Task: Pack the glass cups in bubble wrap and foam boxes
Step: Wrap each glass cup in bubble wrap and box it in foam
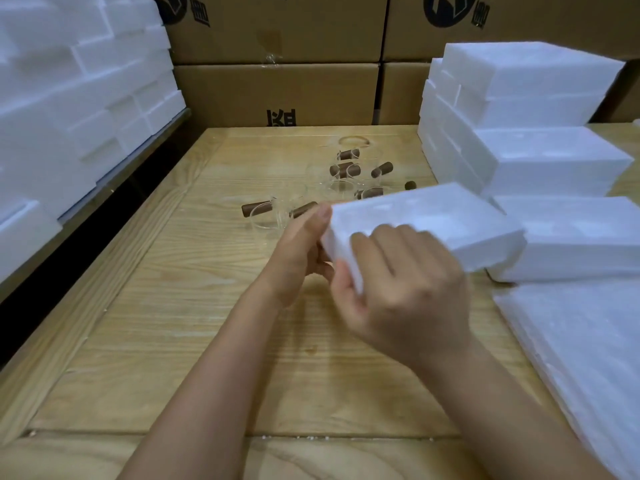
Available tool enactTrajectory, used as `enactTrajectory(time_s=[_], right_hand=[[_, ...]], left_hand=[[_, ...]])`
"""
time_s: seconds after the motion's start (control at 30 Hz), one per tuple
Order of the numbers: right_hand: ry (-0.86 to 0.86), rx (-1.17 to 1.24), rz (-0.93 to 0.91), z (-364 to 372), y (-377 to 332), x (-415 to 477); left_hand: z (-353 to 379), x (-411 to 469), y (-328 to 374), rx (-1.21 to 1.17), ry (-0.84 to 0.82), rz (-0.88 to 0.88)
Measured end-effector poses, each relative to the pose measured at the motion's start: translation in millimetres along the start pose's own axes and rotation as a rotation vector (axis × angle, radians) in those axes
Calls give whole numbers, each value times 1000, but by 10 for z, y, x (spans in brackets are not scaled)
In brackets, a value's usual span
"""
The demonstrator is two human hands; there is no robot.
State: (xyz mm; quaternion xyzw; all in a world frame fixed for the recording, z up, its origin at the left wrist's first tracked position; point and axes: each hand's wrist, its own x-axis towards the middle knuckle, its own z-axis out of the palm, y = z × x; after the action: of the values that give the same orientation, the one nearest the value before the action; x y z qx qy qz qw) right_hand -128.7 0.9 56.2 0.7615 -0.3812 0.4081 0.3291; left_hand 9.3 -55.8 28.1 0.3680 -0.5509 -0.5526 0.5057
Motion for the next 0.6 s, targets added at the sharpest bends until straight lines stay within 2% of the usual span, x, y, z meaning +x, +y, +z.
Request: enactTrajectory(time_s=[0.1, 0.17, 0.2, 0.27, 0.3, 0.33, 0.4, 0.47, 0.6], right_hand=[[-71, 74, 15, 1, -102, -45], [-91, 183, 111, -41, -47, -34], [-86, 246, 215, -78, 28, 1], [-103, 318, 543, -149, 321, 74], [-182, 333, 716, -169, 542, 83], [-334, 348, 863, -185, 755, 80], [-726, 499, 1043, -186, 1046, 12], [-939, 657, 1062, -115, 1140, -123], [-1069, 696, 997, 83, 1067, -264]], left_hand=[[-43, -19, 26, 18, -5, -19], [-114, -20, 48, -3, 28, -85], [-160, -24, 59, -13, 36, -126], [-236, -62, 82, 3, 2, -219], [-276, -82, 87, 10, -30, -275], [-319, -90, 82, 0, -65, -340], [-391, -107, 66, -4, -147, -434], [-447, -106, 24, 32, -219, -482], [-464, -79, -20, 29, -252, -501]])
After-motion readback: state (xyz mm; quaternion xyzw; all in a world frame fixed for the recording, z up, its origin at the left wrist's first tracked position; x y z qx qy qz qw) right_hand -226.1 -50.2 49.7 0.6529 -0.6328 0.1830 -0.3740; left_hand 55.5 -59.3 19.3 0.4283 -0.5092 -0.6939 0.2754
